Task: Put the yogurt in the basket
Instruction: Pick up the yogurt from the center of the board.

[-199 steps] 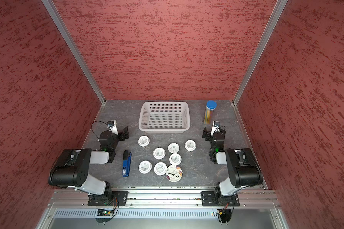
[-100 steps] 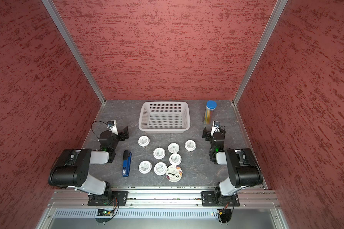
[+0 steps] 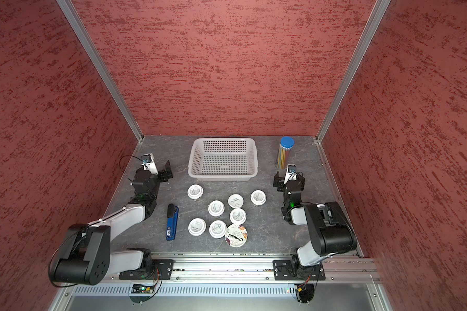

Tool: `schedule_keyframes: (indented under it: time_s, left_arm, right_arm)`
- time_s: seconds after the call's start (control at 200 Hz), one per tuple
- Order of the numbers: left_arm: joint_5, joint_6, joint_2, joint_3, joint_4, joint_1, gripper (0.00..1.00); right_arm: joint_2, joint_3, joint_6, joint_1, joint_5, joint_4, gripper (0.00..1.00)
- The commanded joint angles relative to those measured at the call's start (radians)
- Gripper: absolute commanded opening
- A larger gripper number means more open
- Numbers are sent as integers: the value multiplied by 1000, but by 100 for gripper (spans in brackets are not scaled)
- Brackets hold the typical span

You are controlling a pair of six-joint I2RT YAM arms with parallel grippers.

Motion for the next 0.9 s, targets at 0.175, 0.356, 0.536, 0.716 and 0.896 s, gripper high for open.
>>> schedule_keyframes:
  time_s: [0.175,0.356,0.536,0.716,0.896]
  left_arm:
    - [-163,-19,-38,201,-352,-124,100]
    - [-135,-138,-64,300,-570,-130,100]
    - [-95,-230,-60,379,-740,-130,100]
    - [-141,-271,13,497,-934,-150,100]
    - [-123,-321,13,570,-1014,-150,100]
  right_arm:
    - [-28,5,-7,1,5,2,98]
    - [-224,121,-50,27,-14,-322,98]
    - [-446,334,19,132,-51,-822,98]
    - [-433,562,134,303,-75,-1306,98]
    - [-345,656,238,397,-124,-1572,99]
